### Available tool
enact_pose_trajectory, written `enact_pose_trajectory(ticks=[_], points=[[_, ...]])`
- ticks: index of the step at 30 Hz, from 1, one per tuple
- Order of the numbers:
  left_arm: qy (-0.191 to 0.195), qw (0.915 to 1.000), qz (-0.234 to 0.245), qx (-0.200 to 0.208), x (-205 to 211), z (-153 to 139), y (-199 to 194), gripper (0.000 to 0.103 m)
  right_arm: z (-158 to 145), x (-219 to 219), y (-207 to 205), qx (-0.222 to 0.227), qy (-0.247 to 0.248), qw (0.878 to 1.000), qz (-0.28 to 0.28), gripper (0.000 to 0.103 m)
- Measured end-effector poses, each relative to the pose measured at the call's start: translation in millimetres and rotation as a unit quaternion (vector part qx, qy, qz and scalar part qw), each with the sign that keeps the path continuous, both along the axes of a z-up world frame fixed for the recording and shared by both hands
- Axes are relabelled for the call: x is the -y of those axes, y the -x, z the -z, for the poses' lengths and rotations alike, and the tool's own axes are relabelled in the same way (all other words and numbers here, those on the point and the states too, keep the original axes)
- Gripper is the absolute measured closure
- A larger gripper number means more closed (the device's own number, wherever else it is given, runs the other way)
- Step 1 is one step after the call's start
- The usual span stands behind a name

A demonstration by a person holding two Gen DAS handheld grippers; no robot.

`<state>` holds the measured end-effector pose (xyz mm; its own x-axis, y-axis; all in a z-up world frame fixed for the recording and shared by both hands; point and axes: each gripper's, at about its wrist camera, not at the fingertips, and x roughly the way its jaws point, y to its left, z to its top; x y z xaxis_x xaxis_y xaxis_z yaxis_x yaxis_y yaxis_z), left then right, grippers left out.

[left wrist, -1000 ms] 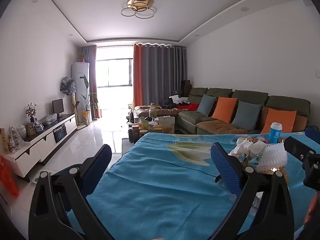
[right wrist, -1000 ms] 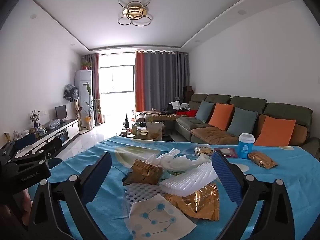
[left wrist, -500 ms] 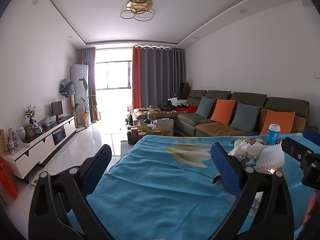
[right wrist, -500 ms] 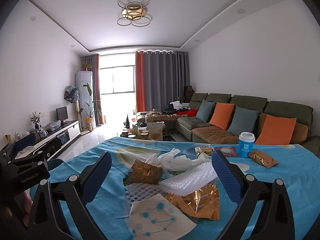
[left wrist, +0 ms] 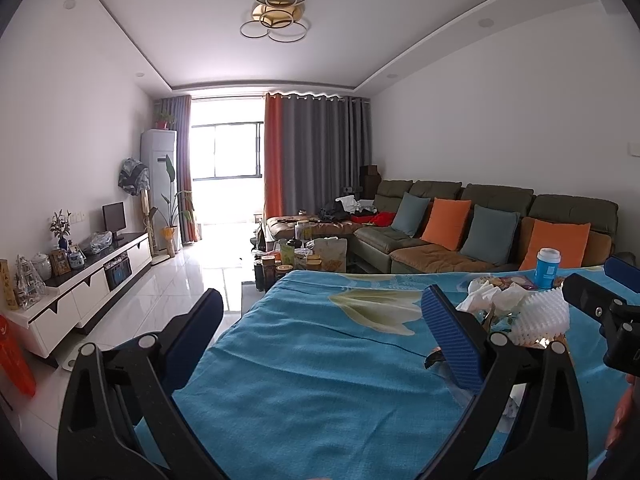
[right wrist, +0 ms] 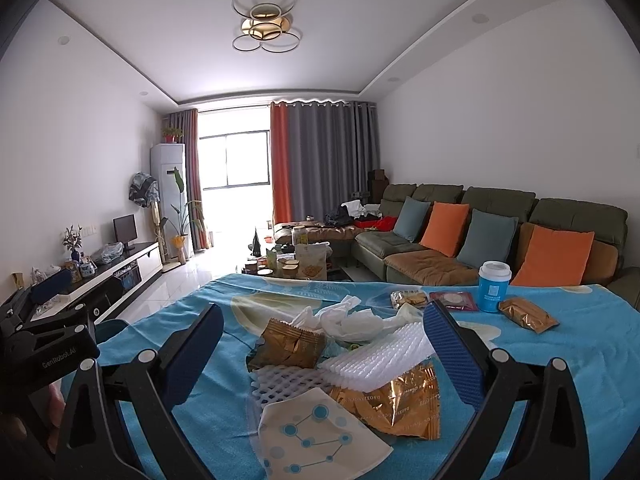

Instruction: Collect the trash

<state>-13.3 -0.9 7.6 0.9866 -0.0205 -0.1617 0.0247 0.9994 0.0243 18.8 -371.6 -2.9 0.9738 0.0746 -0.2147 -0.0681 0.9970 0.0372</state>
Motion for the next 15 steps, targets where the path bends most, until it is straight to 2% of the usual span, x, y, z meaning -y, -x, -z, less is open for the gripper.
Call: enact_pose_trajectory(ticks=[15], points=[[0.000, 1.0000, 0.000, 0.001, 0.5, 0.7, 0.2, 0.005, -0.5, 1.7, -0.6, 0.000, -0.002, 1.000, -0.001, 0.006]])
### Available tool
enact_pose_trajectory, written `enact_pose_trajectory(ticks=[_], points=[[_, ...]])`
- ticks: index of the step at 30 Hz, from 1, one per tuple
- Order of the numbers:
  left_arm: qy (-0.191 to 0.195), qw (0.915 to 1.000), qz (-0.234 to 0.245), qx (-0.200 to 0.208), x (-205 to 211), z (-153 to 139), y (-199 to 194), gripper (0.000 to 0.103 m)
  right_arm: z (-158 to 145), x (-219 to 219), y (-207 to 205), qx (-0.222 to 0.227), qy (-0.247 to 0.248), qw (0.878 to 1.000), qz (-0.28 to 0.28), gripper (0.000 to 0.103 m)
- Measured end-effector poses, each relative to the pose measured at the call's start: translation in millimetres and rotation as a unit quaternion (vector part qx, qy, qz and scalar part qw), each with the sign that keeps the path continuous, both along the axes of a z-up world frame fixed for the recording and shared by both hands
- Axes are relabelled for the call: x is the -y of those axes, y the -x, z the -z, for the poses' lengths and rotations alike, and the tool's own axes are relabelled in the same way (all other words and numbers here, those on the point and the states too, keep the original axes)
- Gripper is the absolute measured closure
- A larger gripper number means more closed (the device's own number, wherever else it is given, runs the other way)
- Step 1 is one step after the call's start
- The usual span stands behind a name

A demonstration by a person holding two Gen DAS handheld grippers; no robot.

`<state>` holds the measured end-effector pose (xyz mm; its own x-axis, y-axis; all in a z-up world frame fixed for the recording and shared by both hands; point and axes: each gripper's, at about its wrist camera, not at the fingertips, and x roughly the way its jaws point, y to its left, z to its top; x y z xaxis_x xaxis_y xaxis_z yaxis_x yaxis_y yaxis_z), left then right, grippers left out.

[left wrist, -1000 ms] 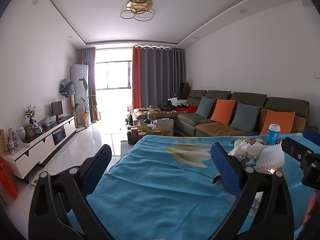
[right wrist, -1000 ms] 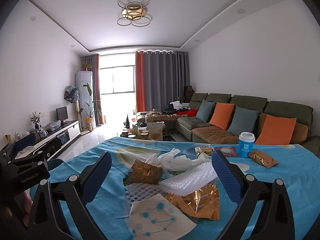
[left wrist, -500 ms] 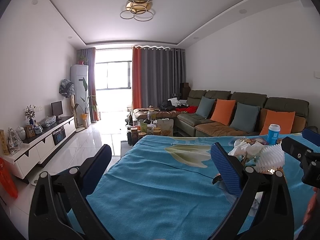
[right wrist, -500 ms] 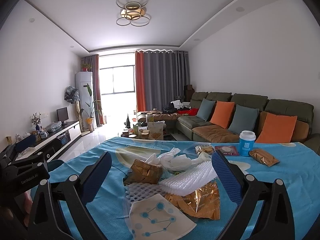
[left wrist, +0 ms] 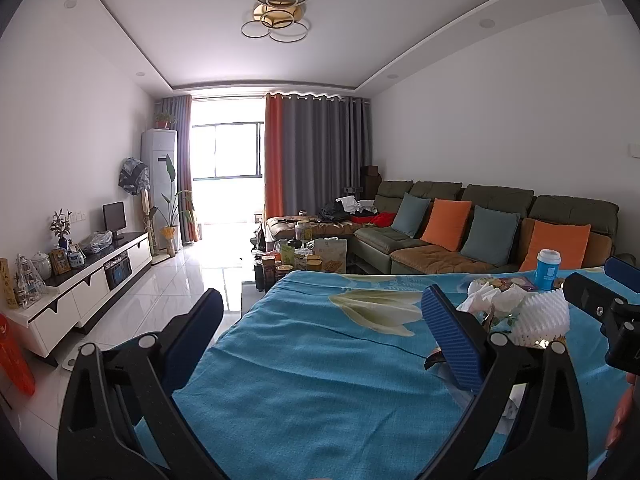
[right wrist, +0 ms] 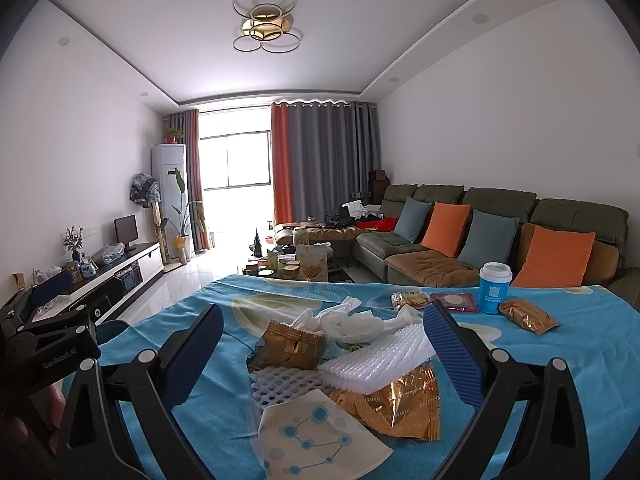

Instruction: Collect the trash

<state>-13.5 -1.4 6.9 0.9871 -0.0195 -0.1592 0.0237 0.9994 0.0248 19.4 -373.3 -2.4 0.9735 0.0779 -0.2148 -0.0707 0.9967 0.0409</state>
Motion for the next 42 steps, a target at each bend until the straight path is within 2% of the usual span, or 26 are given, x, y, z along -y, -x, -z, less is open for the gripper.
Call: enact_pose_trajectory(ticks=[42], points=[[0.001, 0.9998, 0.011, -0.017, 4, 12, -10, 0.005, 2, 0, -7, -0.012, -0.011, 1.000, -0.006, 0.006]])
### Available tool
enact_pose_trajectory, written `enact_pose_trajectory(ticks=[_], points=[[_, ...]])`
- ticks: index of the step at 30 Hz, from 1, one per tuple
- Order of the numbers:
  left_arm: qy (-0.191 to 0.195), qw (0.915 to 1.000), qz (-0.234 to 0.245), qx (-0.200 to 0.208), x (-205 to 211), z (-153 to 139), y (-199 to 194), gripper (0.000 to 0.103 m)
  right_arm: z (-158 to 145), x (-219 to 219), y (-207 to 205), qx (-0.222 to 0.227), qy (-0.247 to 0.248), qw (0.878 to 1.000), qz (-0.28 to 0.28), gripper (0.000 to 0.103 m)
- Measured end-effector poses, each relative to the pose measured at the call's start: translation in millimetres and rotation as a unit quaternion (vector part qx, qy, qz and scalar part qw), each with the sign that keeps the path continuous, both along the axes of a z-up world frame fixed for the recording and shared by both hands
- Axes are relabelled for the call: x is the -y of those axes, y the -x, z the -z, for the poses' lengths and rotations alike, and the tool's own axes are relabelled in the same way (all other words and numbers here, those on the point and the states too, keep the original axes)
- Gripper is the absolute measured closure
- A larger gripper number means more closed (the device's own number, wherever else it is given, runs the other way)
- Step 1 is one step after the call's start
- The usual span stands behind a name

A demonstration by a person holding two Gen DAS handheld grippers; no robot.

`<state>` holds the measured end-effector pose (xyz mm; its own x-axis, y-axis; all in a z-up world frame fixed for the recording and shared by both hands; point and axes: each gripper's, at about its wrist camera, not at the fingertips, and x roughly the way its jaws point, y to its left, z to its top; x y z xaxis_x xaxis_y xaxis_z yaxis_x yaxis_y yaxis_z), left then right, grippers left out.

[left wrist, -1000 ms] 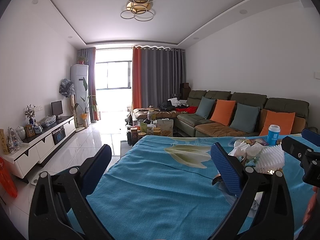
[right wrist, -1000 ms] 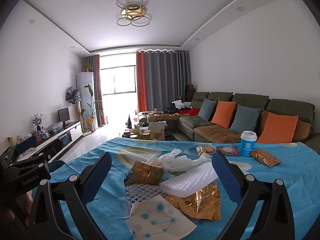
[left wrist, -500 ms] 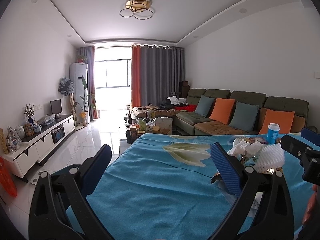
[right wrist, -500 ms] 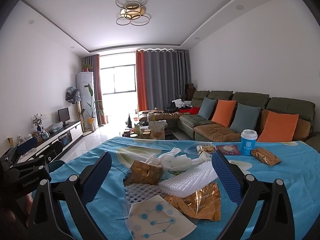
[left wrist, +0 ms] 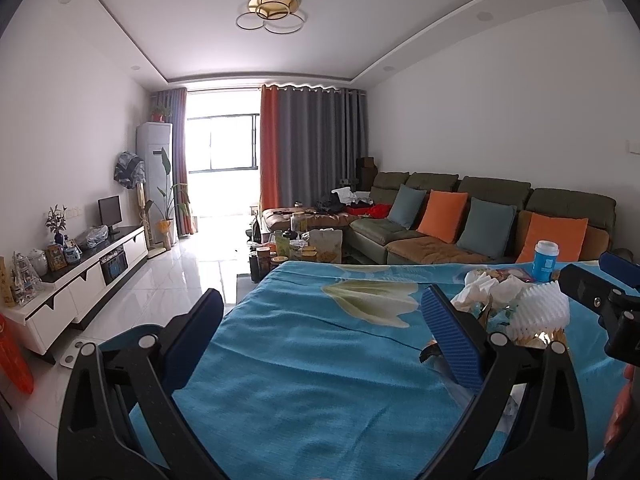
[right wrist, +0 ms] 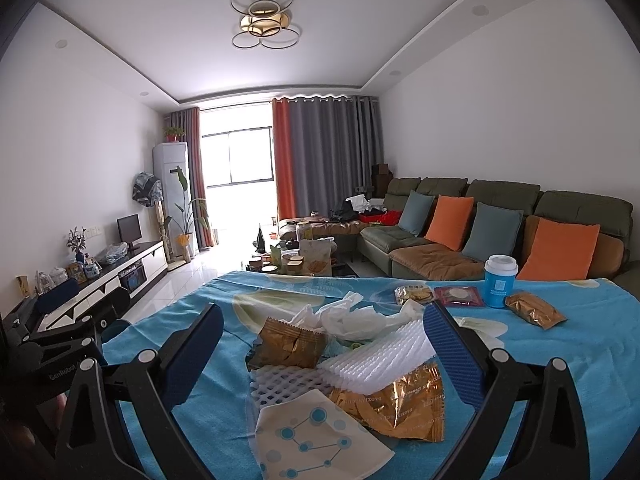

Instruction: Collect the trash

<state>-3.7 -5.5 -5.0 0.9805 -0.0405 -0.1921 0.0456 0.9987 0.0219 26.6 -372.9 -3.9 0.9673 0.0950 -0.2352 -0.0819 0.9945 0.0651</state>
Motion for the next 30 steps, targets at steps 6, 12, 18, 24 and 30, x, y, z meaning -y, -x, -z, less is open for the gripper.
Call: enact_pose_trajectory(ticks=[6, 12, 18, 24, 30], points=[[0.005, 0.9991, 0.035, -0.022, 5, 5, -5, 0.005, 0, 5, -2, -0.005, -0.003, 1.000, 0.002, 0.006], [0.004, 0.9926, 0.104, -0.063, 23, 16, -13, 0.005, 4, 28, -9, -0.035, -0.025, 0.999, 0.017, 0.006], [0.010, 0.9733, 0.201, -0.111, 51, 31, -19, 0.005, 16, 58, -27, -0.093, -0.078, 0.993, 0.010, 0.006], [0.004, 0.9482, 0.273, -0.161, 81, 47, -26, 0.008, 30, 74, -47, -0.146, -0.137, 0.979, -0.026, 0.013], [0.024, 0.9149, 0.329, -0.233, 101, 68, -40, 0.039, 41, 84, -63, -0.185, -0.195, 0.962, -0.053, 0.036]])
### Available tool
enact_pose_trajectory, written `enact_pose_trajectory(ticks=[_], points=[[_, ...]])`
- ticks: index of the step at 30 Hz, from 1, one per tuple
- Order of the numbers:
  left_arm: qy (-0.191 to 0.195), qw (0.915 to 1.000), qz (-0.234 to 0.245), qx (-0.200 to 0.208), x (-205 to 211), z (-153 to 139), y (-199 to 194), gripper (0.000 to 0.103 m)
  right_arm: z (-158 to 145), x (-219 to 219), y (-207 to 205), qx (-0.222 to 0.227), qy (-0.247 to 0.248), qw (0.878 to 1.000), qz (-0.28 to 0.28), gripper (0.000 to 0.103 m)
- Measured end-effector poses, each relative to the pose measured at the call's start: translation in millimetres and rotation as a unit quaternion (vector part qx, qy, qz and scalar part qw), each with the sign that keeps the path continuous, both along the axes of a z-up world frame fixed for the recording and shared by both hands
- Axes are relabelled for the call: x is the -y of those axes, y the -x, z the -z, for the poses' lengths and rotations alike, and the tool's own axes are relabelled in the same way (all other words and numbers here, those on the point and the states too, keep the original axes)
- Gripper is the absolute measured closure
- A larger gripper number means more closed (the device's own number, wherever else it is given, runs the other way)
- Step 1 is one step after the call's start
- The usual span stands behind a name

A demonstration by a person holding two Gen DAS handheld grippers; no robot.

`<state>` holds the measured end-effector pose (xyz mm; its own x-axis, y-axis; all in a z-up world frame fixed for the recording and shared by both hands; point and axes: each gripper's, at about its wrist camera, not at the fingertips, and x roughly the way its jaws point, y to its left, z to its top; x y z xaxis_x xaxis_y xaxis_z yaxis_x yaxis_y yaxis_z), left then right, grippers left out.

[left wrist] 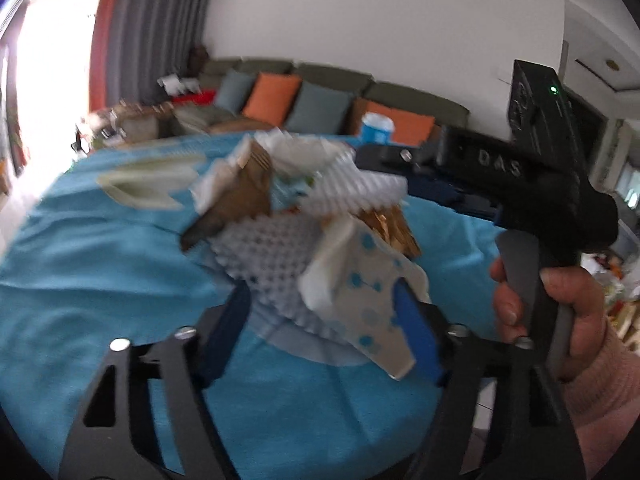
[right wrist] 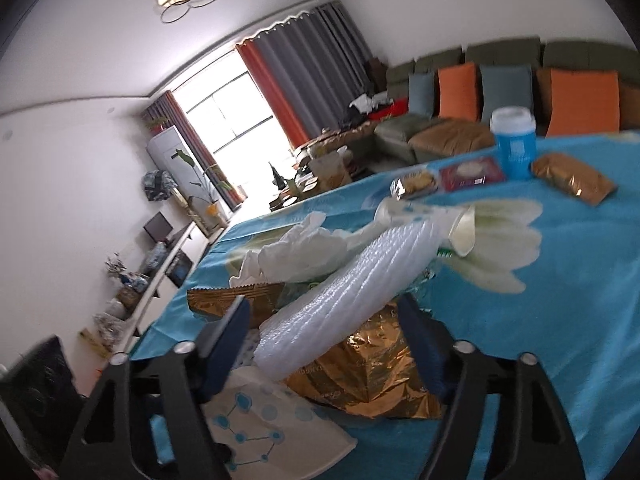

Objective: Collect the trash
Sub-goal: 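Grasp the white paper cup with the left tool while the right tool grasps a white foam net, then carry the cup and foam net to the teal bin and release both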

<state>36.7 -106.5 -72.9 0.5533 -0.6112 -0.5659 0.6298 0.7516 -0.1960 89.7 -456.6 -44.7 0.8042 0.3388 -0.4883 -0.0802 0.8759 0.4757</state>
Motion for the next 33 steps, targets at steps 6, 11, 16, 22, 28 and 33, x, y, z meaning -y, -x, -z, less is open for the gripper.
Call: enact_pose_trajectory(ticks=[6, 11, 16, 22, 28, 33], points=[[0.027, 0.9984, 0.026, -0.042, 2, 10, -9, 0.057, 6, 14, -2, -0.007, -0.043, 0.999, -0.007, 0.062], [0.032, 0.9986, 0.030, -0.031, 4, 8, -6, 0.066, 7, 22, 3, -0.004, -0.071, 0.997, -0.007, 0.080], [0.037, 0.9982, 0.039, -0.026, -4, -1, -1, 0.069, 0, 29, 8, 0.007, -0.081, 0.997, -0.008, 0.090], [0.055, 0.9970, 0.052, -0.019, -21, -15, 7, 0.074, -22, 30, 22, 0.037, -0.074, 0.996, -0.012, 0.090], [0.069, 0.9964, 0.050, -0.005, -43, -29, 16, 0.075, -39, 24, 28, 0.061, -0.062, 0.996, -0.020, 0.090], [0.073, 0.9968, 0.032, 0.009, -69, -38, 23, 0.075, -44, 4, 25, 0.066, -0.055, 0.995, -0.048, 0.090]])
